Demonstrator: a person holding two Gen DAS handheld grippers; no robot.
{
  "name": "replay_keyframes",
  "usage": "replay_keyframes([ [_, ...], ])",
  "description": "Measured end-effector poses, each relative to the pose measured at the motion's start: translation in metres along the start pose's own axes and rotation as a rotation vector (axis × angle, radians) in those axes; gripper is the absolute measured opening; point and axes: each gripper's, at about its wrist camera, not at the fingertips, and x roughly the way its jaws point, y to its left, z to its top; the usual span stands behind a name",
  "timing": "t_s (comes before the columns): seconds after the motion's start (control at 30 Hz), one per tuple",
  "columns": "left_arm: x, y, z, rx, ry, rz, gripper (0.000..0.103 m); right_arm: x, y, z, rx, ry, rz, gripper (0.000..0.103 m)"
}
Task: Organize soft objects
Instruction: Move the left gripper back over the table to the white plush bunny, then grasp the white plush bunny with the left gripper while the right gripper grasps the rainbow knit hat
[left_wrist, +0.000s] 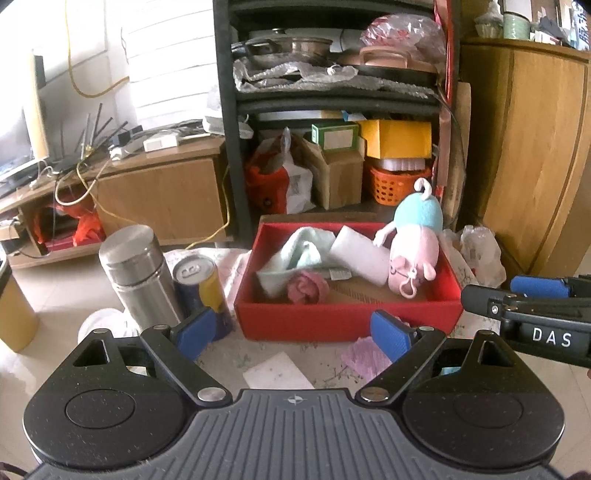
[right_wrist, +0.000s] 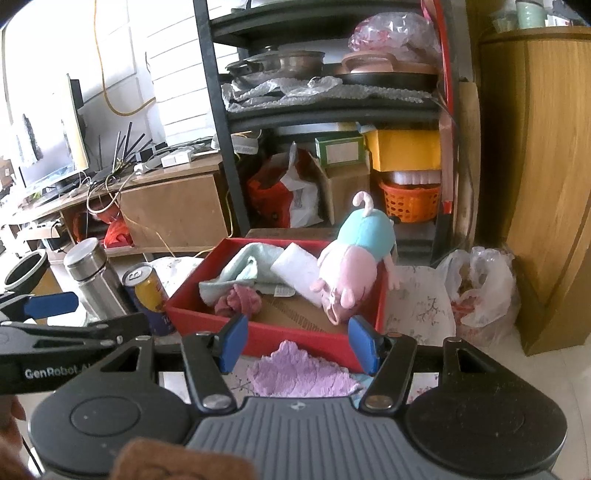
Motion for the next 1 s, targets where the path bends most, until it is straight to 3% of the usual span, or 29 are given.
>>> replay_keyframes([
  [0.53, -0.004, -0.018, -0.027, 0.046, 0.06, -0.017, 0.089, -0.008, -0.004, -0.01, 0.001, 0.023, 0.004, 0.032],
  [1.0, 0.015, -0.029, -0.08, 0.061, 0.297, -0.123, 0.089, -0.007, -0.02, -0.027, 0.035, 0.125, 0.023, 0.032],
])
